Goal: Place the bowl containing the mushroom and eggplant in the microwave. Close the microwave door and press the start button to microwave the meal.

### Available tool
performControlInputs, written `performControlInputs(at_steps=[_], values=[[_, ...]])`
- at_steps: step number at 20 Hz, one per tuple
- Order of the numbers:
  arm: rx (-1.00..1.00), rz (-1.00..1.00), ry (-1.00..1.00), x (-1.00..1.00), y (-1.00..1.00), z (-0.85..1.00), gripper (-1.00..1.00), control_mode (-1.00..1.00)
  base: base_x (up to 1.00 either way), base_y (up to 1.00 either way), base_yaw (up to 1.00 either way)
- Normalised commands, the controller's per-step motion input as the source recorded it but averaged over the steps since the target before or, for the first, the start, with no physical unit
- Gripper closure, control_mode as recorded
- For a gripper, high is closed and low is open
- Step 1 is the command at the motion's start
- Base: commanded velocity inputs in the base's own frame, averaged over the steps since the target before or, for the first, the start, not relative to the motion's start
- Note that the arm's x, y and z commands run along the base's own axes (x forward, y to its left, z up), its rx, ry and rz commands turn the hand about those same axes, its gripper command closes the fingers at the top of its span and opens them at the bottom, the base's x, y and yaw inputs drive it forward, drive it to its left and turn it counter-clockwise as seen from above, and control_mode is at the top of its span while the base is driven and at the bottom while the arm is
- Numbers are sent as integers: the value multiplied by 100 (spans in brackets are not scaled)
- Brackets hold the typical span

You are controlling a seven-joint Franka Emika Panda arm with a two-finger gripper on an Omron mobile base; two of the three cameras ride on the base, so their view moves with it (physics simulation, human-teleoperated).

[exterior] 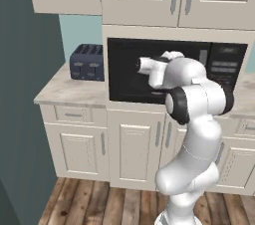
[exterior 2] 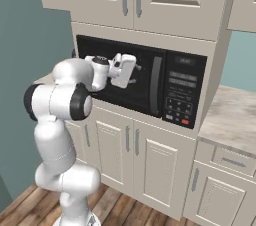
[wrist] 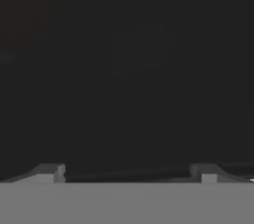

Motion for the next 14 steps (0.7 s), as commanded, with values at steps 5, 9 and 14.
performControlInputs(at_steps=[5,9,14], values=[[-5,55,0,-95,5,21,-100,-100,0,0,0],[-3,56,0,-100,0,0,-100,-100,0,0,0],[5,34,4,-100,0,30,-100,-100,0,0,0]])
